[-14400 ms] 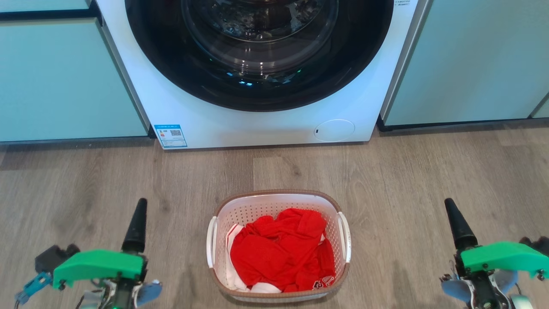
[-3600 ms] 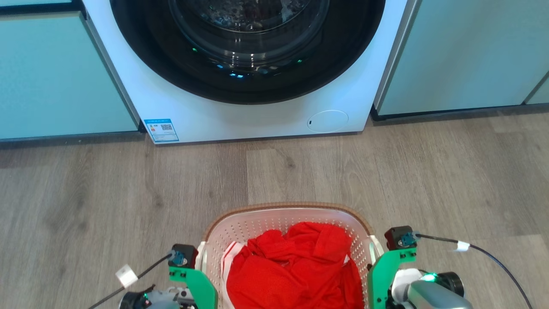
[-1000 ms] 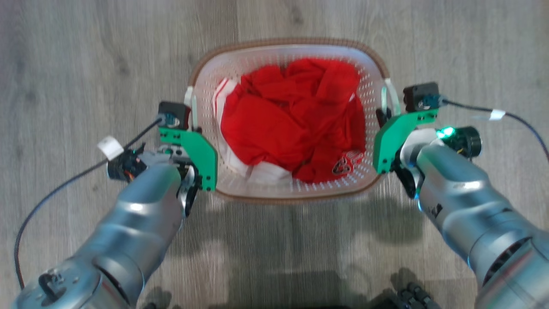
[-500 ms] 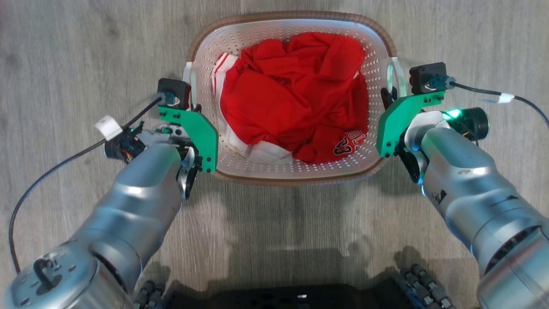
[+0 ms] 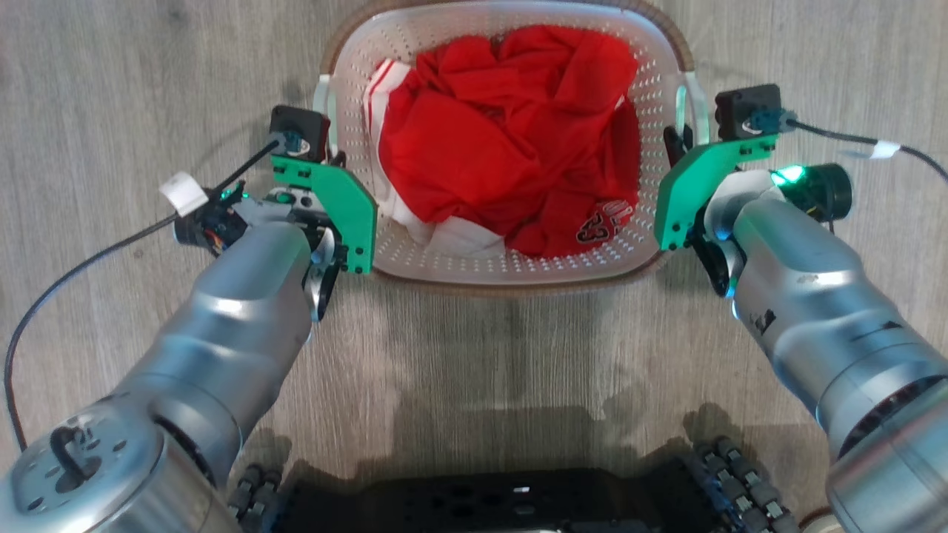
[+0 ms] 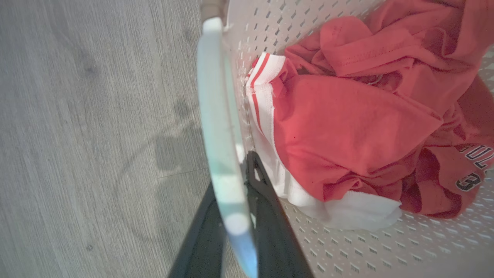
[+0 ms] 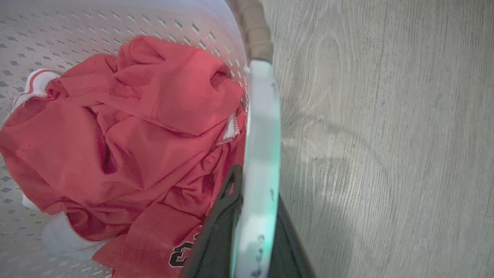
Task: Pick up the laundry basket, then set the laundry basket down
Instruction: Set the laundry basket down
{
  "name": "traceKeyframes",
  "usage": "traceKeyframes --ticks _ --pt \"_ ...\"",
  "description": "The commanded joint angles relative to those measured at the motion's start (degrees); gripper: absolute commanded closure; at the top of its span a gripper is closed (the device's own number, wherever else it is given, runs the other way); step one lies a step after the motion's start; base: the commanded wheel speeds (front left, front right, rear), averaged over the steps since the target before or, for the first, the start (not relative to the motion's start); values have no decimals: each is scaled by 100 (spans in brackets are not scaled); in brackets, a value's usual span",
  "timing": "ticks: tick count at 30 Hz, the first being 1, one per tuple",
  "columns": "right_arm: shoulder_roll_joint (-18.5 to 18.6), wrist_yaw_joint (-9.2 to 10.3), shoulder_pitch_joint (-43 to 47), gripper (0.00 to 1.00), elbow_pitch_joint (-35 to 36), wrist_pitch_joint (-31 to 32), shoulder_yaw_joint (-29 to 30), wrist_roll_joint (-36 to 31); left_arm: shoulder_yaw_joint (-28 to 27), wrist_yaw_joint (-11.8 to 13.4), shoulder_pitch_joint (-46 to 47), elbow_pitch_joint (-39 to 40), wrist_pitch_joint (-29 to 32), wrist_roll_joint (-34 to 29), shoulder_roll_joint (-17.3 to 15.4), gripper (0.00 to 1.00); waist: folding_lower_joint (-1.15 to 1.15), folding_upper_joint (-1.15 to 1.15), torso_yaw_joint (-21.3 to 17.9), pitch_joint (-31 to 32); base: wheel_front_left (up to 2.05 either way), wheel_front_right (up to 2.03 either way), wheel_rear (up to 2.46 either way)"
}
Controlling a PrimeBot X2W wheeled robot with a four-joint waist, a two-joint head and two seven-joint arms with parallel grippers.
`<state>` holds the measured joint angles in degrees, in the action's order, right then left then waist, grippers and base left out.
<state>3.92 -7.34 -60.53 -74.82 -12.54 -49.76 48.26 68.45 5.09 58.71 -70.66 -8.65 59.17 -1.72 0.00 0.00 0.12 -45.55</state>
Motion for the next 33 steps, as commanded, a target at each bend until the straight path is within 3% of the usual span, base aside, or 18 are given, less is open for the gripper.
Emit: traceKeyframes --ticks 1,33 --pt "-104 -14 94 100 87 -83 -51 -98 19 51 176 45 -57 9 -116 100 0 0 5 -27 0 0 0" --pt "-104 -14 -120 100 87 -69 392 -602 205 66 454 -10 -140 144 -116 100 0 0 94 -541 0 0 0"
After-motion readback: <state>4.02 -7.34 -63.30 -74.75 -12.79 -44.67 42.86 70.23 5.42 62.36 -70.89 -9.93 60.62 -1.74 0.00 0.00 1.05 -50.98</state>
